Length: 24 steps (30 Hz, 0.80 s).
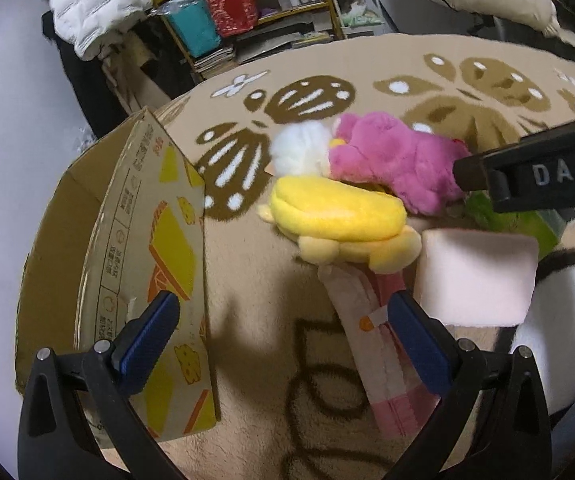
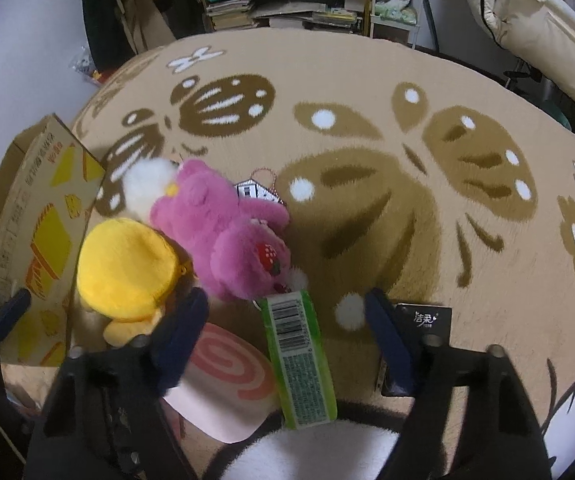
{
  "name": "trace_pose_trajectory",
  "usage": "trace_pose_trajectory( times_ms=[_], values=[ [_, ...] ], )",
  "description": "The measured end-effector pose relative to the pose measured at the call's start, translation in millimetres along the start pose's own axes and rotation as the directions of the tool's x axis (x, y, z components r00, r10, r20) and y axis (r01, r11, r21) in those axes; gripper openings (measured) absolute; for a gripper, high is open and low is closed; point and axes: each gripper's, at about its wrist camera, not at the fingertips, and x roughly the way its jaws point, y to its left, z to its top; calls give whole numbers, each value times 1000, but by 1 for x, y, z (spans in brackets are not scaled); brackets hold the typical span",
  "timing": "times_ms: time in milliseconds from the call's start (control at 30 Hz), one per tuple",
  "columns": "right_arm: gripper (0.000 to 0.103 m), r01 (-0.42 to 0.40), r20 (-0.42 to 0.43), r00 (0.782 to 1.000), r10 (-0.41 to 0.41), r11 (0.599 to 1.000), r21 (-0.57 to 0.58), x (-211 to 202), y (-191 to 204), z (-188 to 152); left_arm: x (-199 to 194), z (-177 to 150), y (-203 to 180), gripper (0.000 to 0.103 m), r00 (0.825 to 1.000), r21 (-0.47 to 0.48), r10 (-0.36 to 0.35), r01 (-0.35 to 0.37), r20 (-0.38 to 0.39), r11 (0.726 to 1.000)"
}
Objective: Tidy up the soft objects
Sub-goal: 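Move both tools down toward the pile of soft items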
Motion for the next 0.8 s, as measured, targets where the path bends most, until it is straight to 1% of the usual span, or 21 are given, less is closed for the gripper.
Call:
trace_pose_trajectory(
  times_ms=[67,133,167,300,467,667,767,800],
  values=[
    [72,6,-16,1000,-6,1000,-9,5,1,0,1,-2,-5,103,1000,24,16,-16,6,1000],
    [61,4,-36,999,-4,1000,-11,9,1,-1,1,-4,-9,103,1000,46,26,-27,12,999],
    [59,0,-43,999,0,1000,-11,10,1,-1,1,-5,-10,103,1000,54,25,-26,12,998],
    [59,-2,-52,999,2,1000,-6,11,1,-2,-3,-5,-12,103,1000,56,-4,3,15,998],
    [59,-2,-74,997,2,1000,8,12,-2,-3,-1,-7,-17,103,1000,71,-4,3,6,997],
    [59,-5,-119,993,8,1000,27,21,-7,-7,9,-9,-13,103,999,31,-33,34,-22,999],
    [59,-13,-133,991,17,999,32,25,-8,-8,15,-11,-11,103,997,8,-61,62,-42,998],
    [57,-15,-135,991,19,999,31,25,-7,-8,16,-12,-11,103,997,-1,-68,68,-46,998]
  ],
)
